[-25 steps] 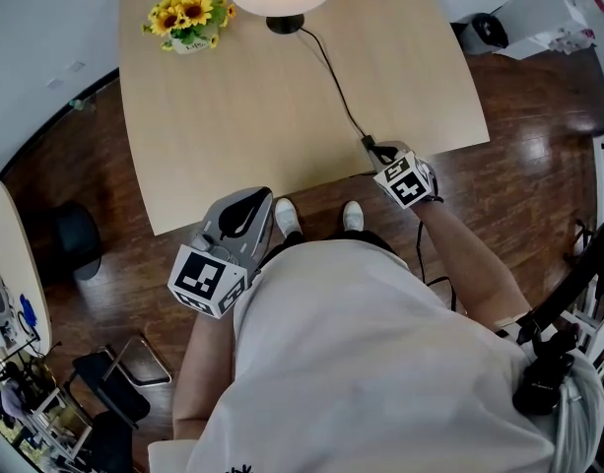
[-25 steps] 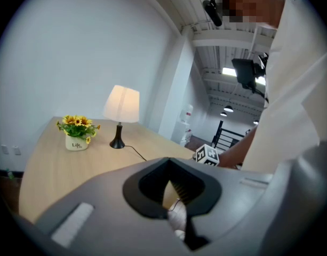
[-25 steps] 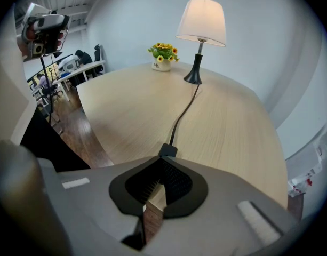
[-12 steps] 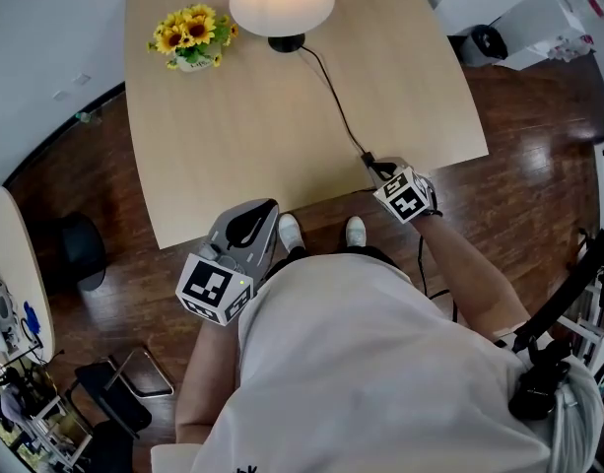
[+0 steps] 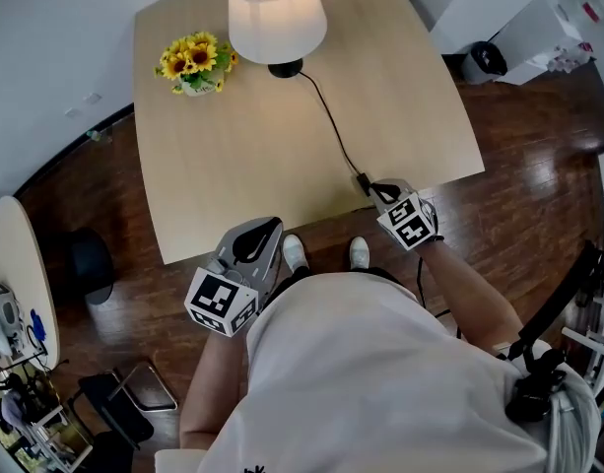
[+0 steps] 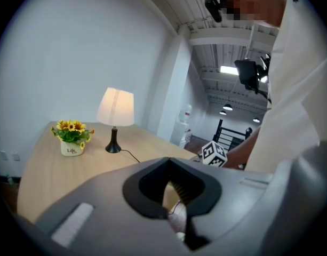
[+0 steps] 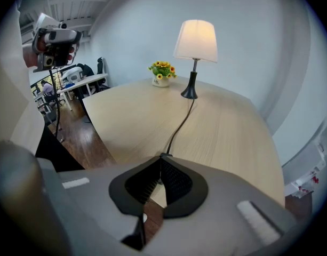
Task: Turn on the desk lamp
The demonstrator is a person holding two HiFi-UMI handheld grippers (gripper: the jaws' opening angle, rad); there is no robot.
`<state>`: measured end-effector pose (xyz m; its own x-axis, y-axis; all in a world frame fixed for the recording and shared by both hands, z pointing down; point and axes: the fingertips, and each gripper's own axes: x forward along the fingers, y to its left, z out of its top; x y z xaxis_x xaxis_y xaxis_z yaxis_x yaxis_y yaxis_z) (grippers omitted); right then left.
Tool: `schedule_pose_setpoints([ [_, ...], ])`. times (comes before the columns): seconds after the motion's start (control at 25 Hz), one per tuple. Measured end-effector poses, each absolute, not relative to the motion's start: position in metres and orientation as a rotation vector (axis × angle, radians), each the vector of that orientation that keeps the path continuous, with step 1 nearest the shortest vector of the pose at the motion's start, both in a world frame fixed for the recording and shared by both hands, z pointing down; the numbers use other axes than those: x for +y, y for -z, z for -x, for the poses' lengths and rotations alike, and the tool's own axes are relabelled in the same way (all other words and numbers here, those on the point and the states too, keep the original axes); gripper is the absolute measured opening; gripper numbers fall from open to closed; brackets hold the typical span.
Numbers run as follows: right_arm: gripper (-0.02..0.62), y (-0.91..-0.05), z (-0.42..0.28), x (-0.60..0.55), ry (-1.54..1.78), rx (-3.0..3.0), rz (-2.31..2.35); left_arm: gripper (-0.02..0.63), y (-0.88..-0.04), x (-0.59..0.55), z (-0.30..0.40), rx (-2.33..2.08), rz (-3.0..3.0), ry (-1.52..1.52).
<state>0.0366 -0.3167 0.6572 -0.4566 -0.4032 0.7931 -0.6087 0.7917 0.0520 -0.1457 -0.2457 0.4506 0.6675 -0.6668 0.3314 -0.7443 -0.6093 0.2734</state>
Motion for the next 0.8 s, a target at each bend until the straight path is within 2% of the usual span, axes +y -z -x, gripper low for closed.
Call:
schedule_pose_setpoints([
  [0.32,0.011,-0.595,-0.063,-0.308,-0.279,-2.257,-0.792,0.005,-0.441,-0.247,0.108,-1.110,-2.530,-0.274],
  [0.48,0.054,-0.571,-0.085,-0.297,-0.272,-2.308,-0.770,0.005,-0.436,-0.241,0.088,-1.143,-2.520,-0.280],
  [0.8,0.055,-0.546,-0.100,-0.283,-0.259,-2.454,-0.651,0.005,-0.429,-0.210,0.077,-1.351,-2.355,-0.324],
])
